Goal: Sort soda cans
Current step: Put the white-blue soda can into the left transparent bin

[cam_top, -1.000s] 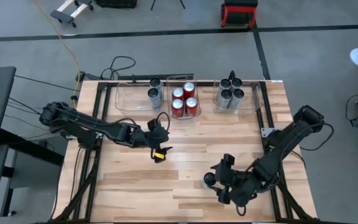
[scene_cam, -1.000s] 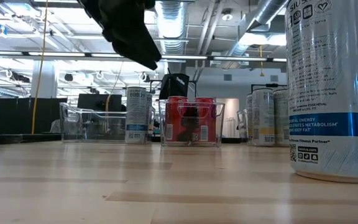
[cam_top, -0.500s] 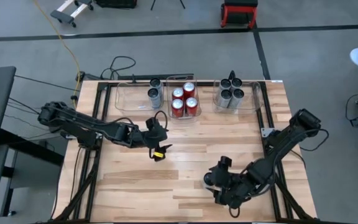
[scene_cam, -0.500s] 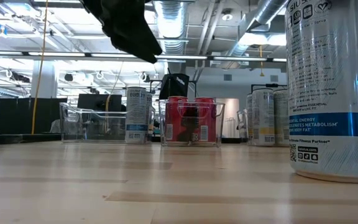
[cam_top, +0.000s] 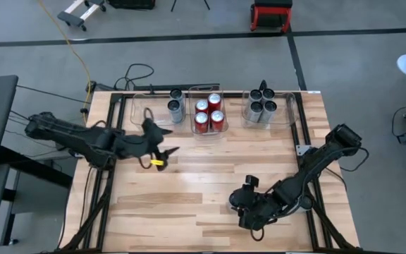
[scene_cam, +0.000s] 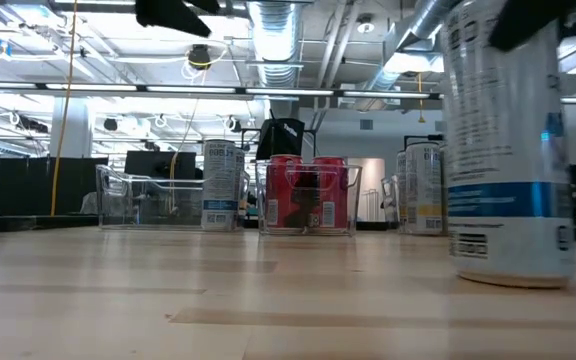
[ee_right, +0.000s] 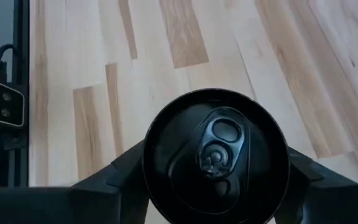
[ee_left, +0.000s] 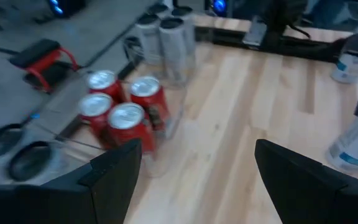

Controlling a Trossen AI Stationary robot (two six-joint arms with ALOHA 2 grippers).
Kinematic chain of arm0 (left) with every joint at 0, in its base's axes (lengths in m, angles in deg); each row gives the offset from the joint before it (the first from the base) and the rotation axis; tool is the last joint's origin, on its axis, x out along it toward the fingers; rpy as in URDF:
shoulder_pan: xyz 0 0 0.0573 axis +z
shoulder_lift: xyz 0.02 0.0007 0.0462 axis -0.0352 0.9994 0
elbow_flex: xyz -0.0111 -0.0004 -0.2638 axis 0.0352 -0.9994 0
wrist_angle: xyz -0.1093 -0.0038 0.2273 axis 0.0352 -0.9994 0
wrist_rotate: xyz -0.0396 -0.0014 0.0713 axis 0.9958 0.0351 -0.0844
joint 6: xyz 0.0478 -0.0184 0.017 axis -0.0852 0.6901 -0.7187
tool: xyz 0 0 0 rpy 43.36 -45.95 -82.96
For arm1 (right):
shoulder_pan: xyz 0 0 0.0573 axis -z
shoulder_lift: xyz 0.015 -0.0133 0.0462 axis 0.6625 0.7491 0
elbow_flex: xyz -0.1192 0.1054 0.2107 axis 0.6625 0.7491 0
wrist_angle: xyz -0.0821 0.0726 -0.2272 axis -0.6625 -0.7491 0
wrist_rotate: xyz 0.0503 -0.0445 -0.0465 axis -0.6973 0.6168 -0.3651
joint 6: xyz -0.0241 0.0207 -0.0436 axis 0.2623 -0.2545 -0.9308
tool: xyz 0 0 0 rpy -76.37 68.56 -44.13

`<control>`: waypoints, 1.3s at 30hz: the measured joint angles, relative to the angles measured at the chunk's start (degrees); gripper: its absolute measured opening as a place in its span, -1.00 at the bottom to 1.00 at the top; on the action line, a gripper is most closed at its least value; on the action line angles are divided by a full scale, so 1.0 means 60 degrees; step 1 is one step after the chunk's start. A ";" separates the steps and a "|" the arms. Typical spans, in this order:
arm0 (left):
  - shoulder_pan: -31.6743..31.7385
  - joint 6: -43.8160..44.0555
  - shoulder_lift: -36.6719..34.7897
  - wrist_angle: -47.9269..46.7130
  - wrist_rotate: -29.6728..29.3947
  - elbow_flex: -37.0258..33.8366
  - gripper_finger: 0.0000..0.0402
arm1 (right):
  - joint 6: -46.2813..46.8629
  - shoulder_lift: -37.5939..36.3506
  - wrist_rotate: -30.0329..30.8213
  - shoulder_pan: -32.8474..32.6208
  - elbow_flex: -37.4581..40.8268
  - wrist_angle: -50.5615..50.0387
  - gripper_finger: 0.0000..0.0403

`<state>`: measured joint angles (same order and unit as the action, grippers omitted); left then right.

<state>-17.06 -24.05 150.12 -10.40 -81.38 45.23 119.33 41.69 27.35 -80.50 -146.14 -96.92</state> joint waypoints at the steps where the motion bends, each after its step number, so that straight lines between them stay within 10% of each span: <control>1: -0.0102 0.0011 -0.0139 -0.0121 -0.0215 0.0000 0.55 | -0.0199 0.0002 -0.0003 0.0071 0.0002 0.0087 0.23; 16: -0.0977 0.2445 -0.1976 -0.2355 -0.2046 -0.1521 0.55 | -0.5163 0.0012 -0.1917 0.3406 -0.0012 0.3367 0.23; 28: -0.0973 0.3041 -0.2511 -0.0288 -0.1531 -0.4323 0.55 | -0.6398 0.0665 -0.3998 0.5514 -0.0840 0.3881 0.22; 39: -0.0984 0.2093 -0.2489 0.0400 -0.0677 -0.4430 0.55 | -0.7227 0.3209 -0.4054 0.6040 -0.3363 0.3186 0.22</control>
<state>-22.97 -11.49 135.19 -8.00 -85.44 18.66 75.96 60.94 3.03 -44.26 -166.32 -77.81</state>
